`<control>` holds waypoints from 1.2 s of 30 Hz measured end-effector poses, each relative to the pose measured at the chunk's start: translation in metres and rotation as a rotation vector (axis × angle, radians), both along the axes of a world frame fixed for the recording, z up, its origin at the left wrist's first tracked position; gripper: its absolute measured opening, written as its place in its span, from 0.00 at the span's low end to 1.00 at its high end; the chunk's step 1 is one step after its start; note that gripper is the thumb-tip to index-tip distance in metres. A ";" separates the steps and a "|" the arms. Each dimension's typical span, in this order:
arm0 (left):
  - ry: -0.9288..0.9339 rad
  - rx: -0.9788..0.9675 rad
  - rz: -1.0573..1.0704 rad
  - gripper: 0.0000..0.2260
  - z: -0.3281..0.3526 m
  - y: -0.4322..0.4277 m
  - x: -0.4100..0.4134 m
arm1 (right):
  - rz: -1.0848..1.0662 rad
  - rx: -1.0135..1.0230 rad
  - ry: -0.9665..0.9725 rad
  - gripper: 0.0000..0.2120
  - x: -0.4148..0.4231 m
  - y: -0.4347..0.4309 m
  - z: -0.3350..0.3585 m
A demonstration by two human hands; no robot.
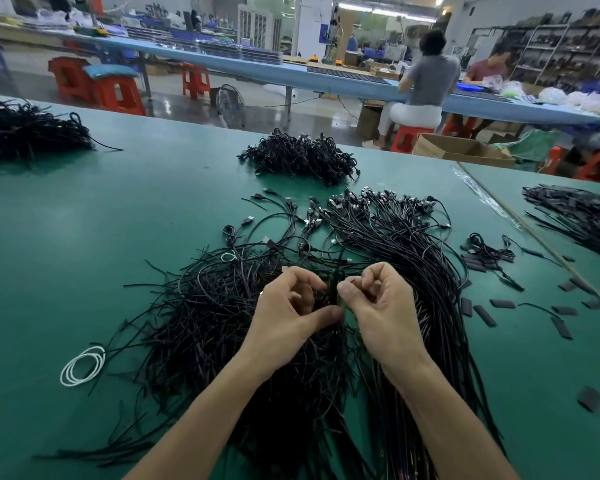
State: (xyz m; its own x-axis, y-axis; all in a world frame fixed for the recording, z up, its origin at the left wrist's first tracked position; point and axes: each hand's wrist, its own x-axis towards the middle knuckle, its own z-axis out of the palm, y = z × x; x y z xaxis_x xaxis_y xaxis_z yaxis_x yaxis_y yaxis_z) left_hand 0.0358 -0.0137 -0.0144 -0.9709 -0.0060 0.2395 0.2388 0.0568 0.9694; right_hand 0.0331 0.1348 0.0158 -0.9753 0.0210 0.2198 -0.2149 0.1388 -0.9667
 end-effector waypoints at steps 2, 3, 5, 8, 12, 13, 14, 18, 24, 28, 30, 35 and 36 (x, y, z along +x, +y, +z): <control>-0.044 -0.081 0.040 0.17 0.000 0.003 0.002 | -0.005 0.005 0.021 0.15 0.001 -0.002 -0.001; -0.068 -0.094 0.057 0.17 0.001 0.004 0.003 | 0.000 -0.013 0.024 0.15 0.002 -0.003 -0.002; -0.099 -0.025 0.060 0.15 0.001 0.006 0.003 | 0.032 -0.061 0.018 0.16 0.005 -0.004 -0.003; -0.133 0.137 0.080 0.09 0.005 0.008 0.000 | 0.088 -0.147 -0.021 0.16 0.009 -0.003 -0.006; -0.239 0.614 -0.076 0.12 0.015 0.009 0.000 | 0.112 -0.228 -0.088 0.17 0.011 -0.003 -0.011; -0.231 0.646 -0.107 0.11 0.016 0.009 0.000 | 0.120 -0.243 -0.101 0.17 0.011 -0.003 -0.011; -0.217 0.645 -0.124 0.10 0.017 0.010 0.001 | 0.125 -0.259 -0.113 0.17 0.011 -0.002 -0.012; -0.128 0.541 -0.165 0.13 0.014 0.015 0.003 | 0.116 -0.325 -0.161 0.16 0.008 0.005 -0.012; -0.107 0.150 -0.097 0.19 0.009 0.013 -0.003 | 0.086 -0.371 -0.163 0.18 0.002 0.012 -0.006; -0.147 -0.165 -0.016 0.18 0.001 0.011 -0.003 | 0.054 -0.277 -0.129 0.17 -0.002 0.011 0.000; -0.125 -0.231 0.056 0.16 -0.002 0.010 -0.003 | 0.066 -0.279 -0.131 0.17 -0.003 0.009 0.001; -0.327 0.168 0.080 0.11 0.005 0.011 -0.004 | 0.088 -0.268 -0.131 0.17 -0.005 0.006 0.001; -0.383 0.342 0.038 0.08 0.008 0.011 -0.004 | 0.097 -0.256 -0.129 0.18 -0.005 0.005 0.000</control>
